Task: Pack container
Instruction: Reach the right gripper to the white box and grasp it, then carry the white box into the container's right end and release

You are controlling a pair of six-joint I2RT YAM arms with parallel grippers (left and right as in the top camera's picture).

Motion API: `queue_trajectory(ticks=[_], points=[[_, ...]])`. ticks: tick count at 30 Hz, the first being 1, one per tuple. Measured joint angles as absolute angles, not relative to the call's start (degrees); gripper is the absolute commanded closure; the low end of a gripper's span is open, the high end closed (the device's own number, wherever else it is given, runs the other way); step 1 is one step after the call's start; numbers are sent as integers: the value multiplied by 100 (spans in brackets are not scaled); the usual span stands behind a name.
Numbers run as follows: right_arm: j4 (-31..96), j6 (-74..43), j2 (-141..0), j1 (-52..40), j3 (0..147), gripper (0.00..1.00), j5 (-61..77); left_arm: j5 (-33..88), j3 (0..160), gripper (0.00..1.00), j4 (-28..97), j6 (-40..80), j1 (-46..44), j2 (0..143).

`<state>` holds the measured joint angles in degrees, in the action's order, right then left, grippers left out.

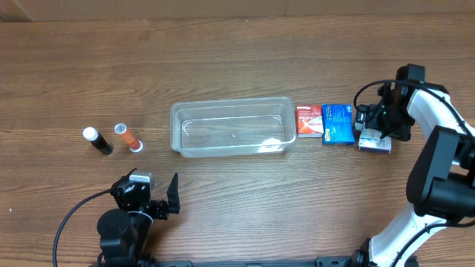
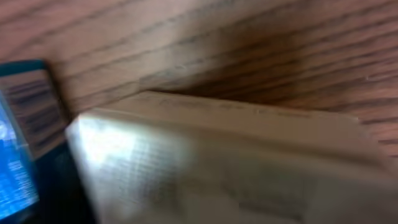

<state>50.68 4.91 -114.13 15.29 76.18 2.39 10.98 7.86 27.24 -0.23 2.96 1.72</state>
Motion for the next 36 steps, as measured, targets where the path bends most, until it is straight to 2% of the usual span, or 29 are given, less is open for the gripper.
queue_trajectory(ticks=[2, 6, 10, 14, 23, 27, 30, 36], points=[[5144, 301, -11419, 1533, 7618, 18, 73, 1096, 786, 0, 2724, -23, 296, 172], [5616, -89, -11417, 1533, 7738, 15, -395, 1098, 786, 0, 2724, -23, 296, 172], [6112, -307, -11323, 1533, 8176, 28, -620, 1098, 786, 0, 2724, -23, 296, 172], [6423, -436, -11085, 1448, 8399, 32, -569, 1096, 786, 0, 2724, -23, 296, 172], [6678, -685, -10169, 952, 8809, 33, -346, 1098, 786, 0, 2724, -23, 296, 172], [6672, -716, -9465, 263, 8809, 33, -198, 1098, 786, 0, 2724, -23, 296, 172], [6663, -832, -8744, -829, 8849, 34, -80, 1096, 786, 0, 2724, -23, 296, 172], [5867, -1092, -8934, -2423, 8882, 34, -25, 1098, 786, 0, 2724, -23, 296, 172]])
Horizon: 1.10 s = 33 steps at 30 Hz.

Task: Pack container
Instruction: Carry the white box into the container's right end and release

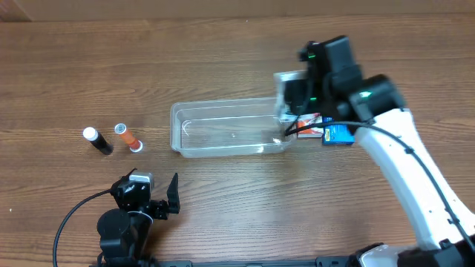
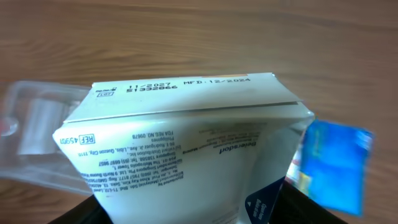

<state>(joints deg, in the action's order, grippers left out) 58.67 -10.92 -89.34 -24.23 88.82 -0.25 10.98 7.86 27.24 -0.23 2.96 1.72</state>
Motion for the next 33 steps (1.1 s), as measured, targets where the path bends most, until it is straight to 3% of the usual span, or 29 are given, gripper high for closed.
queue_trajectory(ticks=[4, 33], points=[[5371, -1264, -9017, -2814, 8882, 34, -23, 1096, 786, 0, 2724, -23, 296, 172], [5408, -1347, -9692, -2860, 8882, 33, -23, 1098, 786, 0, 2724, -23, 296, 169]])
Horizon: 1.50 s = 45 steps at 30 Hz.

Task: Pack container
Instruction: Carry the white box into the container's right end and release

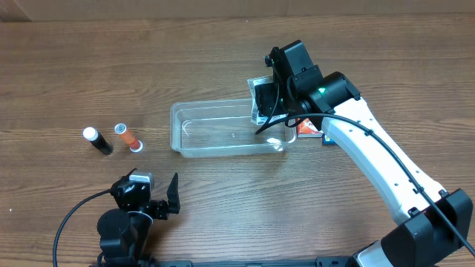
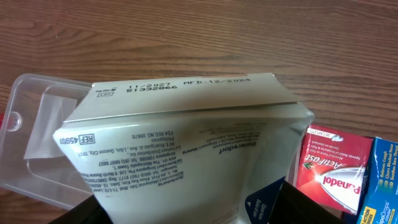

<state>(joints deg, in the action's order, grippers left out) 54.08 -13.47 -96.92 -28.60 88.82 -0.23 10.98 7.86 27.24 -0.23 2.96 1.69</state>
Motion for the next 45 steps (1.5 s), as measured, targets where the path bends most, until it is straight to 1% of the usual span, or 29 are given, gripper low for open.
queue_trajectory(ticks=[10, 15, 41, 45], points=[[5502, -1350, -9734, -2860, 8882, 33, -23, 1096, 786, 0, 2724, -23, 296, 169], [5502, -1347, -10029, -2860, 8882, 33, -23, 1096, 786, 0, 2724, -23, 296, 169], [5548, -1350, -10090, -2860, 8882, 33, -25, 1098, 786, 0, 2724, -23, 296, 169], [5673, -1350, -10224, -2860, 8882, 32, -311, 1098, 786, 0, 2724, -23, 296, 172]])
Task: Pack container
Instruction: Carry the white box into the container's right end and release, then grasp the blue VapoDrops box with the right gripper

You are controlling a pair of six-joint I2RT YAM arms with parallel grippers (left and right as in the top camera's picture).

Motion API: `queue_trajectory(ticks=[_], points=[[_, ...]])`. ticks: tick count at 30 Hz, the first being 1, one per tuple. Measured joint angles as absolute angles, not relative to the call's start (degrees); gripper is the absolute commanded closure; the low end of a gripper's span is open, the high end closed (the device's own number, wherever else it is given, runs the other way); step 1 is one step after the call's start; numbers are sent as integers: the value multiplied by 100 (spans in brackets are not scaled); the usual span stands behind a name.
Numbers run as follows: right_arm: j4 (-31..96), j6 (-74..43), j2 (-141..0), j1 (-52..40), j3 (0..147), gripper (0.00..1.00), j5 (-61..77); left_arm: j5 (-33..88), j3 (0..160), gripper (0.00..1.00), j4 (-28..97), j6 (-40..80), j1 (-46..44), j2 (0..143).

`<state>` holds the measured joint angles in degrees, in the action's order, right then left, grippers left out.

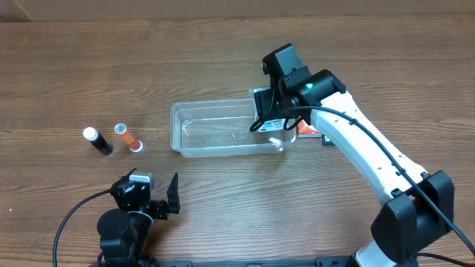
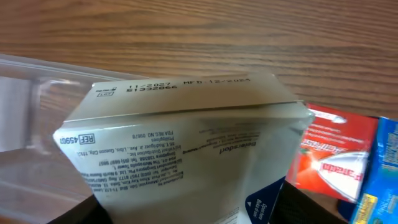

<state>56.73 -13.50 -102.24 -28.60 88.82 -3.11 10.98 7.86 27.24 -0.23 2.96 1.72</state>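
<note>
My right gripper is shut on a white printed box and holds it over the right end of the clear plastic container. In the right wrist view the box fills the frame, with the container's rim to its left. A red box and a blue box lie on the table just right of the container. The red box is partly hidden under my arm in the overhead view. My left gripper rests near the front edge, away from everything.
Two small tubes lie left of the container: a black one with a white cap and an orange one. The wooden table stretches behind the container. My left arm's base sits at the front left.
My right gripper with the white box has shifted slightly toward the far side and tilted over the container's right end. The red and blue boxes and the left arm have not moved.
My right gripper was down at a white box right of the blue box on the table. Then it held the box in the air near the container's right end. After that it hung over that end, and it stays there now.
</note>
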Motion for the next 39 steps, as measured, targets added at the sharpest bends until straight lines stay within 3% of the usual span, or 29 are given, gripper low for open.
queue_trajectory(ticks=[13, 18, 21, 27, 32, 35, 39], points=[[5708, -1553, -10580, -2860, 8484, 32, -40, 1098, 786, 0, 2724, -23, 296, 169], [5728, -1817, -10733, -2860, 8429, 23, 3, 1098, 786, 0, 2724, -23, 296, 169], [5704, -1909, -10733, -2860, 8429, 12, -1, 1098, 786, 0, 2724, -23, 296, 169], [5638, -1575, -10735, -2860, 8523, 12, -84, 1098, 786, 0, 2724, -23, 296, 169], [6626, -1378, -10731, -2799, 9870, 4, -331, 1098, 786, 0, 2724, -23, 296, 169], [7161, -1337, -10639, -2324, 10737, 0, -381, 1098, 786, 0, 2727, -23, 296, 169], [7408, -1273, -10565, -1083, 10820, 0, -395, 1096, 786, 0, 2724, -23, 296, 165]])
